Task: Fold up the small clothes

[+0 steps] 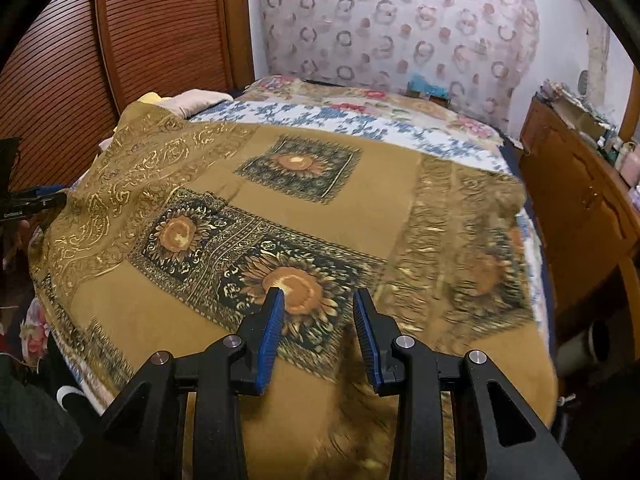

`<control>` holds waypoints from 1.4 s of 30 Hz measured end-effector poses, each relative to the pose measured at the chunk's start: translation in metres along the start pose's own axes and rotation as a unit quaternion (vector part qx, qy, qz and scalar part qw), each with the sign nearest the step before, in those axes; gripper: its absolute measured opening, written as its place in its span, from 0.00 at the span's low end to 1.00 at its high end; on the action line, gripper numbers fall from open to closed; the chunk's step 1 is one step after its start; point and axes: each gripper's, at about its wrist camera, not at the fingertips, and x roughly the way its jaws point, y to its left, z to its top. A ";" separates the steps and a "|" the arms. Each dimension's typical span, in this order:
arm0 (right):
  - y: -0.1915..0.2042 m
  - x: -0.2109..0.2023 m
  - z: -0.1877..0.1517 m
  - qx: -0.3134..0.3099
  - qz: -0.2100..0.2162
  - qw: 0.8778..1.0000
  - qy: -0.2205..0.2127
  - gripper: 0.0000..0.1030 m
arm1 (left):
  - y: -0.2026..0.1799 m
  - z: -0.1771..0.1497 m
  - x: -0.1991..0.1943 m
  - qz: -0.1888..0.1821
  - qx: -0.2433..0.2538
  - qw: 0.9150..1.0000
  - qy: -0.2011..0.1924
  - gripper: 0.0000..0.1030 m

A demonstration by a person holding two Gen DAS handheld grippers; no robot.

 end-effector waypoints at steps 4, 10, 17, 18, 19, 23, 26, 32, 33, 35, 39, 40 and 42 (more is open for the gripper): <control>0.001 0.017 0.003 -0.001 -0.002 1.000 0.011 0.36 | 0.004 -0.003 0.005 0.001 -0.004 1.000 0.007 0.69; 0.007 0.034 0.000 -0.015 -0.011 1.000 -0.001 0.39 | 0.011 -0.013 0.015 -0.014 -0.015 1.000 0.017 0.69; 0.011 0.027 -0.011 -0.015 -0.004 1.000 -0.009 0.42 | 0.010 -0.018 0.010 -0.018 -0.021 1.000 0.013 0.69; 0.012 0.028 -0.011 -0.017 -0.005 1.000 -0.009 0.42 | 0.011 -0.018 0.009 -0.020 -0.024 0.999 0.013 0.69; 0.012 0.027 -0.011 -0.018 -0.006 1.000 -0.009 0.42 | 0.013 -0.019 0.008 -0.026 -0.031 0.999 0.013 0.69; 0.010 0.023 -0.010 -0.017 -0.005 1.000 -0.010 0.42 | 0.021 -0.017 -0.002 -0.047 -0.058 0.997 -0.007 0.69; 0.010 0.021 -0.010 -0.016 -0.005 1.000 -0.010 0.43 | 0.026 -0.011 -0.008 -0.041 -0.066 0.997 -0.021 0.69; 0.010 0.020 -0.010 -0.016 -0.005 1.000 -0.010 0.43 | 0.027 -0.006 0.000 -0.021 -0.059 0.998 -0.011 0.63; 0.010 0.020 -0.010 -0.016 -0.004 1.000 -0.010 0.43 | 0.026 -0.006 0.003 -0.017 -0.058 0.998 -0.009 0.62; 0.009 0.020 -0.010 -0.015 -0.003 1.000 -0.009 0.43 | 0.028 -0.008 0.006 -0.019 -0.058 0.998 -0.006 0.57; 0.009 0.020 -0.010 -0.014 -0.001 1.000 -0.009 0.43 | 0.026 -0.010 0.010 -0.019 -0.057 0.998 0.001 0.53; 0.010 0.020 -0.010 -0.015 -0.002 1.000 -0.009 0.43 | 0.025 -0.010 0.012 -0.019 -0.056 0.998 0.003 0.53; 0.010 0.020 -0.010 -0.015 -0.002 1.000 -0.009 0.43 | 0.023 -0.012 0.013 -0.019 -0.053 0.998 0.005 0.53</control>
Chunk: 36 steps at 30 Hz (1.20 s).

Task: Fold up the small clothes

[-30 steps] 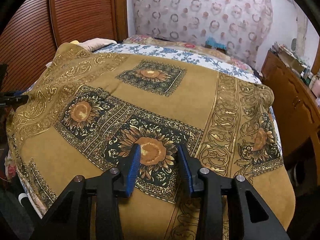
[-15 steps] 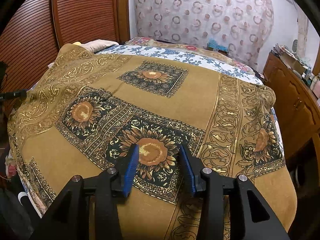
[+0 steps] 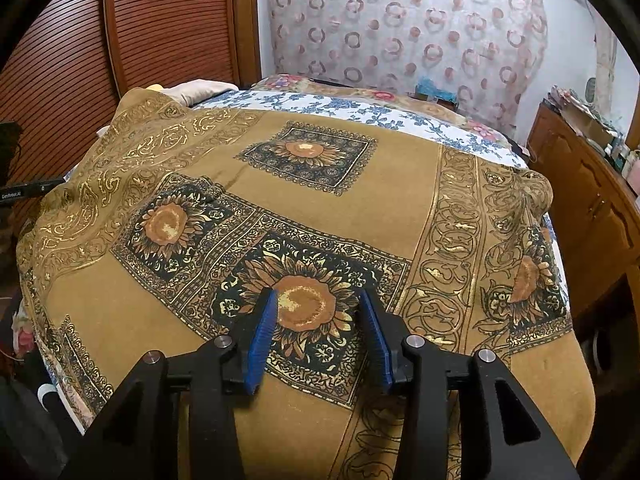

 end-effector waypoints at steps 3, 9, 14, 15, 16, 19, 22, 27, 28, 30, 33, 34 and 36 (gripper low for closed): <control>-0.001 0.000 0.000 0.000 0.000 1.000 0.000 0.43 | 0.000 -0.001 0.000 0.002 0.001 1.000 -0.002 0.53; -0.001 0.000 0.000 0.000 0.001 1.000 0.000 0.43 | 0.000 -0.001 0.000 0.004 0.003 1.000 -0.008 0.52; -0.001 0.000 0.001 -0.004 0.001 1.000 0.002 0.44 | 0.001 -0.001 0.000 0.003 0.002 1.000 -0.010 0.40; 0.000 0.000 0.001 -0.006 -0.001 1.000 0.003 0.44 | 0.001 -0.001 0.000 0.004 0.002 1.000 -0.010 0.39; 0.000 0.000 0.002 -0.008 -0.004 1.000 0.005 0.44 | 0.001 -0.001 0.000 0.005 0.003 1.000 -0.011 0.37; 0.002 -0.001 0.003 -0.005 -0.011 1.000 0.012 0.44 | 0.001 -0.002 0.000 0.010 0.007 1.000 -0.011 0.29; 0.002 -0.003 0.005 -0.007 -0.025 0.999 0.021 0.47 | 0.001 -0.002 0.001 0.013 0.004 1.000 -0.012 0.27; 0.003 -0.005 0.007 0.001 -0.036 0.999 0.038 0.49 | 0.000 -0.001 0.002 0.012 0.004 1.000 -0.011 0.27; 0.004 -0.006 0.007 0.000 -0.037 0.999 0.040 0.49 | 0.000 -0.001 0.002 0.010 0.003 1.000 -0.009 0.27; 0.005 -0.007 0.007 -0.003 -0.036 0.999 0.040 0.50 | -0.002 0.000 0.004 0.009 0.005 1.000 -0.007 0.27; 0.002 -0.008 0.005 0.010 -0.030 0.999 0.035 0.52 | -0.006 0.001 0.005 -0.010 0.010 1.000 0.000 0.05; 0.001 -0.009 0.003 0.012 -0.030 0.999 0.031 0.52 | -0.008 0.002 0.004 -0.007 0.009 1.000 -0.003 0.04; 0.004 -0.010 -0.001 0.000 -0.039 0.999 0.019 0.55 | -0.016 0.004 -0.002 -0.021 0.015 1.000 -0.014 0.03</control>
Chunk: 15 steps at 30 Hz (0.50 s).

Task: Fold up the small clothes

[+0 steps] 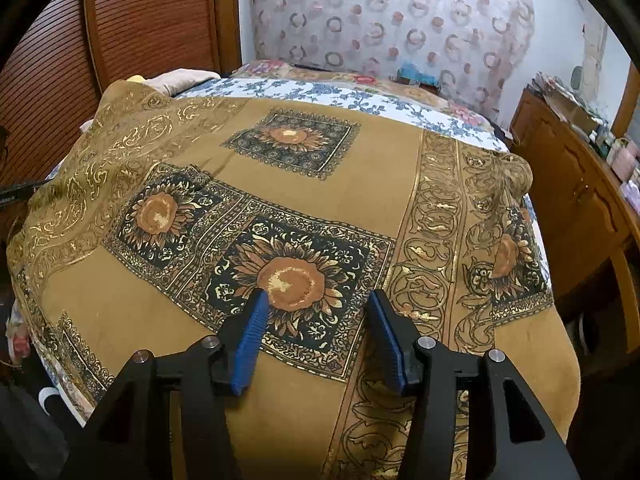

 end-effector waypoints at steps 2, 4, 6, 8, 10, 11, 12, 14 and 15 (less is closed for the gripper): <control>0.000 -0.002 -0.006 0.002 -0.005 1.000 -0.005 0.58 | -0.007 0.003 -0.008 -0.017 0.002 1.000 -0.018 0.03; -0.005 -0.004 -0.008 0.011 0.006 1.000 0.008 0.59 | -0.019 0.010 -0.017 -0.031 0.008 0.999 -0.036 0.03; -0.011 -0.007 -0.012 0.024 0.014 0.999 0.016 0.60 | -0.033 0.018 -0.023 -0.046 0.017 0.998 -0.048 0.03; -0.012 -0.012 -0.016 0.022 0.012 1.000 0.013 0.60 | -0.044 0.024 -0.028 -0.057 0.025 0.996 -0.058 0.03; -0.014 -0.017 -0.022 0.026 0.017 0.999 0.011 0.60 | -0.059 0.033 -0.031 -0.074 0.037 0.994 -0.065 0.02; -0.016 -0.020 -0.025 0.028 0.020 0.999 0.010 0.60 | -0.065 0.036 -0.032 -0.079 0.041 0.994 -0.069 0.02; -0.018 -0.024 -0.027 0.031 0.021 0.999 0.008 0.60 | -0.071 0.040 -0.034 -0.086 0.046 0.993 -0.072 0.02; -0.023 -0.034 -0.032 0.038 0.022 0.999 0.000 0.60 | -0.087 0.048 -0.036 -0.100 0.057 0.990 -0.076 0.02; -0.026 -0.039 -0.034 0.041 0.022 0.999 -0.004 0.60 | -0.097 0.053 -0.036 -0.112 0.063 0.989 -0.076 0.02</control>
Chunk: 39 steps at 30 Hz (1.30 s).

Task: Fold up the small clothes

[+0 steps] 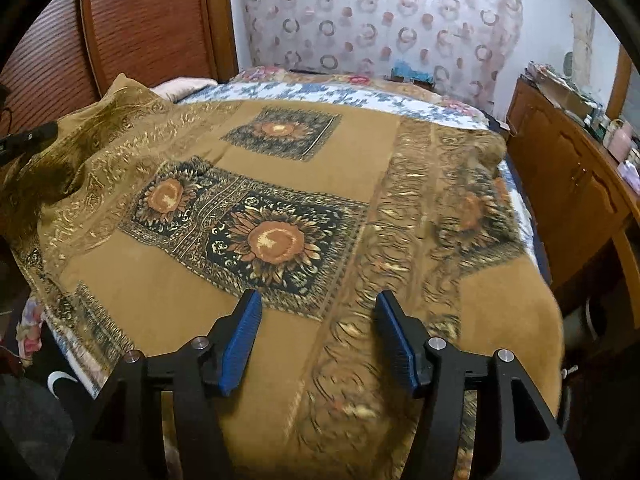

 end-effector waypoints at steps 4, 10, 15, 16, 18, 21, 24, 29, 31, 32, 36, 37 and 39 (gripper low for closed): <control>-0.012 -0.020 -0.007 0.010 -0.009 1.000 -0.015 0.60 | -0.035 0.017 0.011 -0.035 0.028 0.999 0.004 0.02; -0.029 -0.051 -0.016 0.027 -0.026 0.999 -0.036 0.60 | -0.101 0.044 0.033 -0.098 0.079 0.992 0.015 0.02; -0.039 -0.069 -0.023 0.043 -0.038 0.997 -0.050 0.59 | -0.159 0.060 0.049 -0.128 0.134 0.982 0.028 0.02; -0.040 -0.072 -0.024 0.046 -0.039 0.997 -0.052 0.59 | -0.171 0.059 0.056 -0.135 0.149 0.979 0.042 0.02; -0.042 -0.074 -0.026 0.051 -0.041 0.996 -0.054 0.59 | -0.184 0.056 0.065 -0.137 0.168 0.975 0.053 0.03; -0.041 -0.071 -0.027 0.052 -0.043 0.996 -0.052 0.59 | -0.190 0.045 0.078 -0.122 0.186 0.972 0.076 0.06; -0.037 -0.067 -0.026 0.054 -0.042 0.996 -0.056 0.59 | -0.182 0.038 0.084 -0.113 0.185 0.972 0.086 0.06; -0.034 -0.059 -0.018 0.048 -0.027 0.997 -0.058 0.59 | -0.161 0.027 0.093 -0.085 0.172 0.976 0.103 0.23; -0.032 -0.050 -0.013 0.041 -0.015 0.997 -0.057 0.59 | -0.147 0.022 0.093 -0.073 0.162 0.979 0.104 0.35; -0.029 -0.047 -0.011 0.038 -0.010 0.998 -0.057 0.59 | -0.140 0.019 0.092 -0.066 0.158 0.980 0.104 0.39; -0.013 -0.034 -0.001 0.023 0.013 0.998 -0.055 0.59 | -0.115 0.009 0.096 -0.035 0.146 0.982 0.113 0.45; -0.010 -0.030 0.001 0.020 0.018 0.998 -0.054 0.59 | -0.108 0.005 0.095 -0.025 0.143 0.983 0.115 0.47; -0.004 -0.023 0.006 0.013 0.026 0.998 -0.051 0.59 | -0.092 -0.003 0.095 -0.010 0.137 0.983 0.119 0.48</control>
